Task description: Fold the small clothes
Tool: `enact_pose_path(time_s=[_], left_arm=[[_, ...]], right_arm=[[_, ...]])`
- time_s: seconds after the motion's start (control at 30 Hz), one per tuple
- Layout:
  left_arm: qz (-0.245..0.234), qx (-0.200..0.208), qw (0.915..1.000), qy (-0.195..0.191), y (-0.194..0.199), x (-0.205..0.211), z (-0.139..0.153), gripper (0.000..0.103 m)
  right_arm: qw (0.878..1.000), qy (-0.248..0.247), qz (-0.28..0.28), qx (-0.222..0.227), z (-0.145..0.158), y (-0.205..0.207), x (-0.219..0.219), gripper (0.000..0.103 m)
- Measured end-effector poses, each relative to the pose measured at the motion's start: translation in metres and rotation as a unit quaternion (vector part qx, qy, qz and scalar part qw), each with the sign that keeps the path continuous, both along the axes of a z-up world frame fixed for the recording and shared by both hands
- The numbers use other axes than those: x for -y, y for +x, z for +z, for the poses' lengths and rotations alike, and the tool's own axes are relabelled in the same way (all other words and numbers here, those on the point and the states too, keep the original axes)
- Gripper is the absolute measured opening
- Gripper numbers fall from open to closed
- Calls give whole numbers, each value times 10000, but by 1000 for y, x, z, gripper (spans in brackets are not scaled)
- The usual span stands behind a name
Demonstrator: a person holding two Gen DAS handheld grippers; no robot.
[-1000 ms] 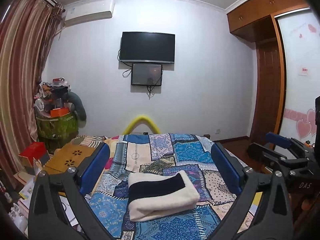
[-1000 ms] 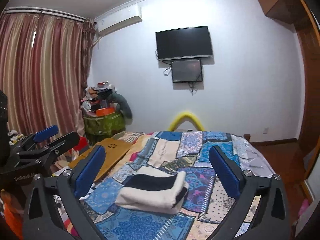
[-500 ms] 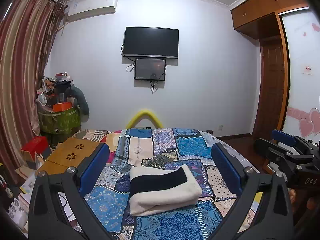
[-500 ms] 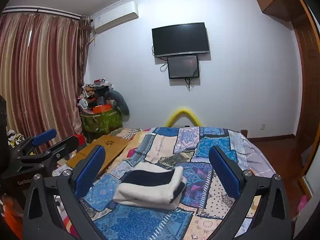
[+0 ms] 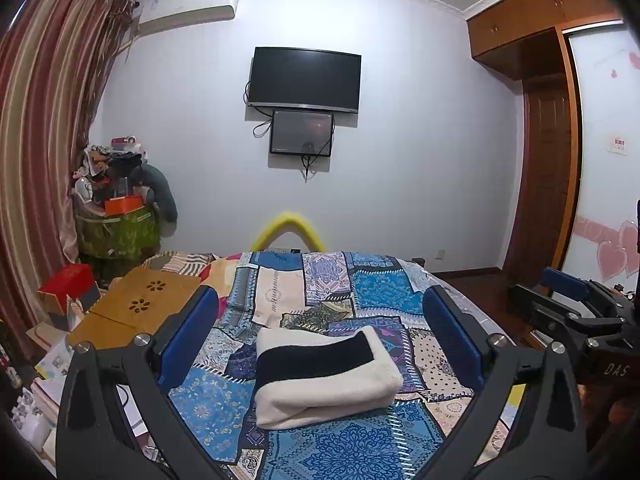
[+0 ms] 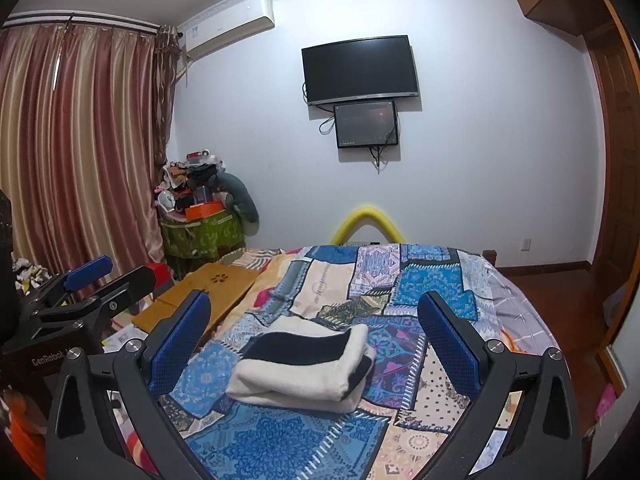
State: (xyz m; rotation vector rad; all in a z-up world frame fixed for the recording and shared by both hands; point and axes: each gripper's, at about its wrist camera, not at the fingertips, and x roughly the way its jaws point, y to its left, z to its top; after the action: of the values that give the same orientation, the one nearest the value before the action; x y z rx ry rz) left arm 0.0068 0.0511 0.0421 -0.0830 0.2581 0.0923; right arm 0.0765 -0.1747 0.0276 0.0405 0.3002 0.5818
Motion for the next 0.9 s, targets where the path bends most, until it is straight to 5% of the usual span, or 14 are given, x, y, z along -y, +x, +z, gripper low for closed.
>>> enact_pose_path(time_s=[0.9], left_arm=[[-51,-158,9998,-115,7,-10,-7,103]], right_arm=[[9999,-32,-52,-84,-1,4,-2,103]])
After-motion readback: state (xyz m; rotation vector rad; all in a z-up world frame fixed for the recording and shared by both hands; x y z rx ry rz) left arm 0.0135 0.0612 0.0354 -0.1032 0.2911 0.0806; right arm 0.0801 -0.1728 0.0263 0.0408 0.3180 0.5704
